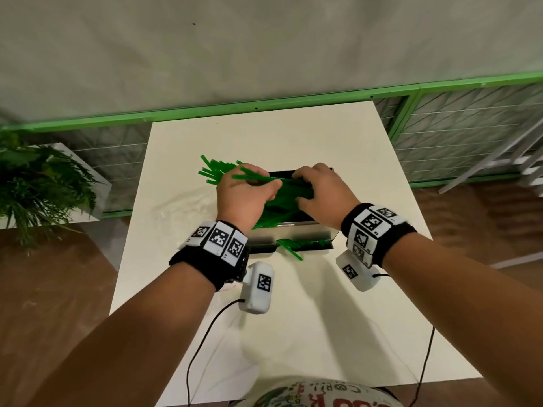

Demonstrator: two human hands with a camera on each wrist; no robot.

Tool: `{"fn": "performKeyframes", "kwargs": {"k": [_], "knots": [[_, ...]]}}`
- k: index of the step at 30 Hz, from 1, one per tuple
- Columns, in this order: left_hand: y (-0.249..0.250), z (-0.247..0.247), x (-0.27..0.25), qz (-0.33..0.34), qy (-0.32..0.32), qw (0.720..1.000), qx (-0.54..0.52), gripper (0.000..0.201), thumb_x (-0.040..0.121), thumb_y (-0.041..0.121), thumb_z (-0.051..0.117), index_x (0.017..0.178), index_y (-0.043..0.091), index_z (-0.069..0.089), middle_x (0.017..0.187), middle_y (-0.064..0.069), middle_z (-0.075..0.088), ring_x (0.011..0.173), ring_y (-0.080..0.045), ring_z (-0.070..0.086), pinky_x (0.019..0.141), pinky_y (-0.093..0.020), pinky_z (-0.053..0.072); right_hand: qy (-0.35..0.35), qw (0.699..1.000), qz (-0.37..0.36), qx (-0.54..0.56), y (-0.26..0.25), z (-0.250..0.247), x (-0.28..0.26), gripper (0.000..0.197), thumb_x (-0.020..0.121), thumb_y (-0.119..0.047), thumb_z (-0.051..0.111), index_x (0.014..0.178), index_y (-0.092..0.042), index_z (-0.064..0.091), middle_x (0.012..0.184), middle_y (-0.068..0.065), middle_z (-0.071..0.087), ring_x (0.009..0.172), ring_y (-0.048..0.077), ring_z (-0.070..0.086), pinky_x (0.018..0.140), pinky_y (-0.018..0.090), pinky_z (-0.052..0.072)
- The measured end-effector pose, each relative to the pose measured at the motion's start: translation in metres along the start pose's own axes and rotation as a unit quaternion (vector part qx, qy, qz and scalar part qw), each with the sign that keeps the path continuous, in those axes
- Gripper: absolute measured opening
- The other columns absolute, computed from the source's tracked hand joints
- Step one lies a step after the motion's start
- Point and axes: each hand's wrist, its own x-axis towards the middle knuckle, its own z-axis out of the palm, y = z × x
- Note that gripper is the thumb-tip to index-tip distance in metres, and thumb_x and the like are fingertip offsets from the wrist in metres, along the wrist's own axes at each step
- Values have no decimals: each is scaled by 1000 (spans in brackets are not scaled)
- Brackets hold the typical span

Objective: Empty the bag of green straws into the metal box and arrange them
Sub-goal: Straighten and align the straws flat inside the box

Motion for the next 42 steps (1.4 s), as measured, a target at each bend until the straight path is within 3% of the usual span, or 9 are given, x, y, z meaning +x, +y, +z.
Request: {"fn": "performKeyframes", "kwargs": {"k": [6, 11, 14, 21, 25, 30, 33, 37, 42], "knots": [[3, -28, 1, 2, -41, 999, 2, 33, 80, 6, 84, 109, 13, 69, 106, -6, 73, 80, -28, 77, 78, -40, 64, -37, 998, -20, -40, -5, 13, 7, 34, 94, -18, 62, 127, -17, 62, 115, 12, 51, 100, 32, 58, 87, 37, 49], [-4, -69, 0, 42, 17, 998, 45, 30, 89, 13, 77, 116, 14, 63, 103, -4, 71, 68, -24, 71, 59, -29, 57, -50, 997, -14, -50, -3, 16, 11, 26, 94, -21, 64, 119, -17, 65, 109, 9, 55, 100, 30, 58, 87, 39, 51], [-12, -81, 1, 75, 53, 988, 123, 27, 90, 33, 76, 113, 23, 65, 101, 0, 67, 71, -28, 67, 68, -38, 58, -24, 999, -23, -43, -6, 17, 14, 33, 90, -17, 66, 121, -14, 58, 113, 10, 55, 100, 30, 58, 84, 37, 50], [-28, -64, -31, 133, -15, 923, 361, 95, 70, 71, 76, 140, 20, 39, 125, 1, 45, 100, -16, 54, 82, -28, 46, -13, 999, -10, -48, -8, 25, 20, 36, 94, -22, 62, 129, -13, 57, 122, 13, 53, 102, 31, 59, 88, 37, 51], [-39, -53, -31, 189, -45, 894, 403, 92, 70, 60, 83, 141, 18, 43, 124, -6, 44, 89, -23, 63, 78, -33, 57, 1, 1000, -17, -14, -7, 24, 19, 35, 94, -14, 59, 129, -13, 61, 119, 11, 53, 96, 28, 59, 88, 35, 51], [-35, -55, -3, 176, -68, 907, 377, 57, 84, 32, 82, 132, 17, 54, 121, -5, 46, 92, -22, 61, 90, -41, 57, 58, 997, -32, 38, 2, 6, 1, 23, 87, -8, 60, 107, -14, 68, 100, 2, 61, 84, 21, 59, 80, 33, 51], [-29, -54, 10, 163, -67, 924, 339, 49, 86, 27, 80, 129, 18, 58, 119, 1, 46, 83, -17, 60, 93, -35, 54, 39, 996, -29, 72, 7, 2, -22, 8, 84, -14, 66, 91, -17, 69, 81, -3, 67, 75, 18, 62, 73, 36, 55], [-28, -57, 17, 163, -54, 935, 311, 46, 85, 26, 81, 125, 19, 60, 119, 4, 48, 76, -9, 58, 83, -13, 49, -101, 993, -55, -42, -3, 13, -40, 15, 84, -35, 63, 87, -20, 63, 82, -2, 61, 76, 20, 58, 69, 36, 51], [-37, -82, 13, 144, 15, 949, 282, 29, 87, 19, 77, 111, 20, 62, 112, 1, 55, 68, -4, 60, 72, -4, 41, -130, 986, -15, -107, -21, 32, -36, 47, 89, -45, 57, 122, -12, 59, 113, 10, 63, 104, 30, 60, 84, 40, 52]]}}
